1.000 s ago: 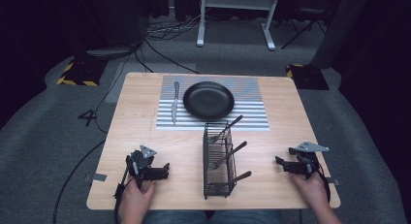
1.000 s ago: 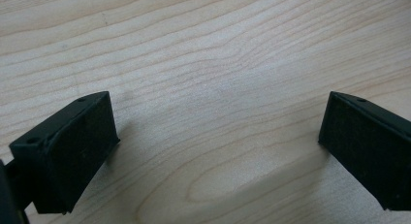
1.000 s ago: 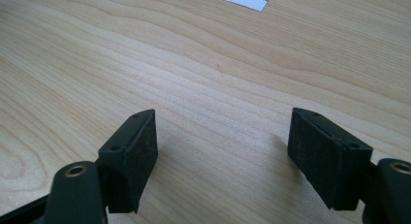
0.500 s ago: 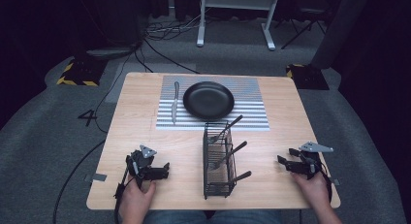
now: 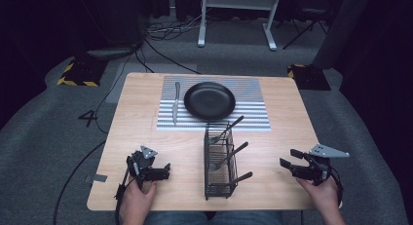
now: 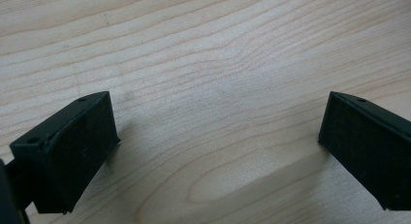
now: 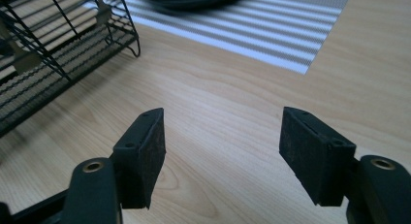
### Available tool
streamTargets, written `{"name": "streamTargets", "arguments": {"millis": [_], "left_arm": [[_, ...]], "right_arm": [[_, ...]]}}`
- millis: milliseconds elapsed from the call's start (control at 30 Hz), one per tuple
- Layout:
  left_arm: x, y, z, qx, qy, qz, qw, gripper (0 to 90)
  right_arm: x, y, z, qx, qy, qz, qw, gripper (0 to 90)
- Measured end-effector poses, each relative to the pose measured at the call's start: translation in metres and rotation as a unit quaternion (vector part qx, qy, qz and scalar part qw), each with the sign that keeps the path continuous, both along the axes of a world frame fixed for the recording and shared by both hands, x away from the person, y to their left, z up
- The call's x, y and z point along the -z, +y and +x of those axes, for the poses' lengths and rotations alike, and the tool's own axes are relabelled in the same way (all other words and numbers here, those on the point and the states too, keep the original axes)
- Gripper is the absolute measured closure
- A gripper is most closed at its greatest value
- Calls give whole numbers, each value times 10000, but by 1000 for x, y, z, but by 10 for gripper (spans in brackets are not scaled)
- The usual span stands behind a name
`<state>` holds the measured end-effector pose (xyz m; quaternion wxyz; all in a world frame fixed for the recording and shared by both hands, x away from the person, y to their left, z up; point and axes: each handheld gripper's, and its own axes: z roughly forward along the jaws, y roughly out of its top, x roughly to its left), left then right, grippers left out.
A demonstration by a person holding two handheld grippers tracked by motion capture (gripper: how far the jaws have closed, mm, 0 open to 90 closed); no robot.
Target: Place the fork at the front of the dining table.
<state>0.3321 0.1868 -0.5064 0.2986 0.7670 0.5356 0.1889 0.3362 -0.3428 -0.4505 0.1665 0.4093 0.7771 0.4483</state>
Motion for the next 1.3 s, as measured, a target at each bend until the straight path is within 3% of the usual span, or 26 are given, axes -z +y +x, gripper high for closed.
{"name": "streamTargets", "arguments": {"millis": [100,467,667,800,1033,1067,1300], "left_arm": [[0,0,0,1,20,-17,10000,4],[0,0,0,-2,2,-2,10000,3],[0,0,0,-2,15,-18,10000,4],[0,0,0,0,18,-20,10000,4],[0,0,0,-2,18,-20,10000,3],[0,0,0,-3,19,-22,10000,4],[0,0,0,-2,20,-22,10000,4]], "right_arm": [[-13,1,-12,39,-290,-6,9996,341],[-41,8,-36,-136,-767,263,9966,353],[-56,18,-43,-428,-850,175,9953,354],[-63,27,-45,-609,-826,263,9944,356],[-67,50,-47,-989,-809,208,9916,356],[-68,58,-50,-1167,-789,263,9897,356],[-70,77,-56,-1548,-811,254,9843,354]]}}
